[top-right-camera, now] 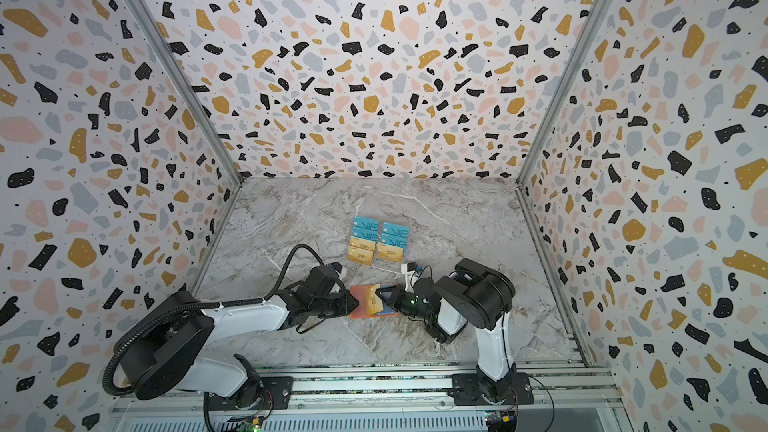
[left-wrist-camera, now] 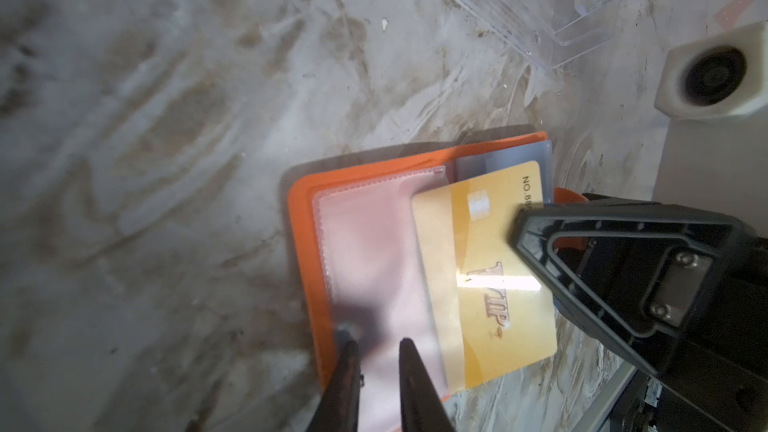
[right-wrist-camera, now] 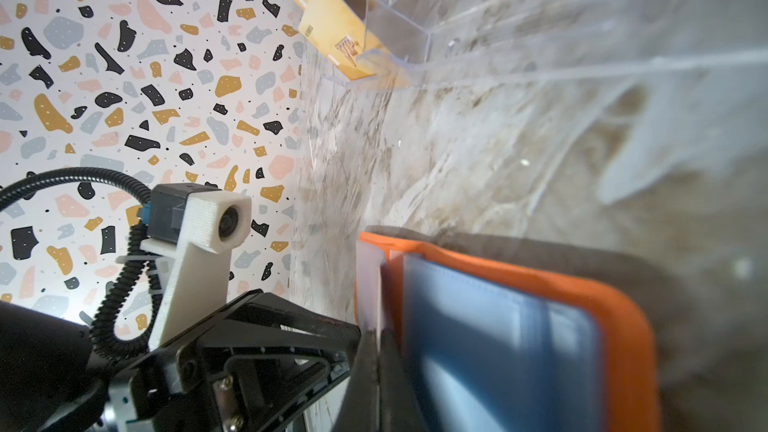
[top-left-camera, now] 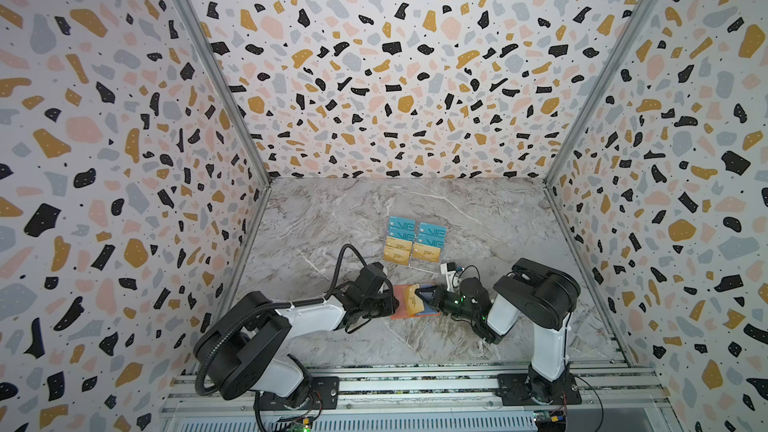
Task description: Put the credit cards into the card holder
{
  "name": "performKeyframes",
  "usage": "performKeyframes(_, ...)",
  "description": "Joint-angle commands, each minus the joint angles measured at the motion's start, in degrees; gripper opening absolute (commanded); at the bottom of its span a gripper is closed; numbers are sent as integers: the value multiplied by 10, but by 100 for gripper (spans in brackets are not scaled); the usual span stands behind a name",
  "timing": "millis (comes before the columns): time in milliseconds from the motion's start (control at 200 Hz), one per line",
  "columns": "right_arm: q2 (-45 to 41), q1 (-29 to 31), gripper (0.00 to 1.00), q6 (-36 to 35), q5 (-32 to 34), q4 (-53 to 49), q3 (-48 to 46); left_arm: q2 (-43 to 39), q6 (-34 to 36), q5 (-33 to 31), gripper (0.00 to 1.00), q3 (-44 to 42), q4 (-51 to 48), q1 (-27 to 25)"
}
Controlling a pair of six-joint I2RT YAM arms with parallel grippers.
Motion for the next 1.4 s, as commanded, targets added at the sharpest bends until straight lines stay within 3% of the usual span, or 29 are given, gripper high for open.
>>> performKeyframes(0, -10, 5, 0, -7, 17, -14, -3, -5, -5, 10, 21, -14, -11, 2)
performKeyframes(190, -28, 11, 0, -25, 14, -69, -1, -9, -7, 10, 21, -13, -12, 2)
performKeyframes(375, -84, 19, 21, -64, 21, -183, 16, -27, -5, -35, 23, -9, -49, 2)
performKeyframes(481, -126, 27, 32, -111, 25, -301, 46, -26, -2, -43, 24, -11, -51, 2)
performKeyframes(781, -174, 39, 39, -187, 43, -514, 107, -16, -12, -21, 22, -19, -10, 2)
performKeyframes(1391, -214, 48, 47, -202, 56, -596, 112, -26, -10, -14, 18, -20, -6, 2)
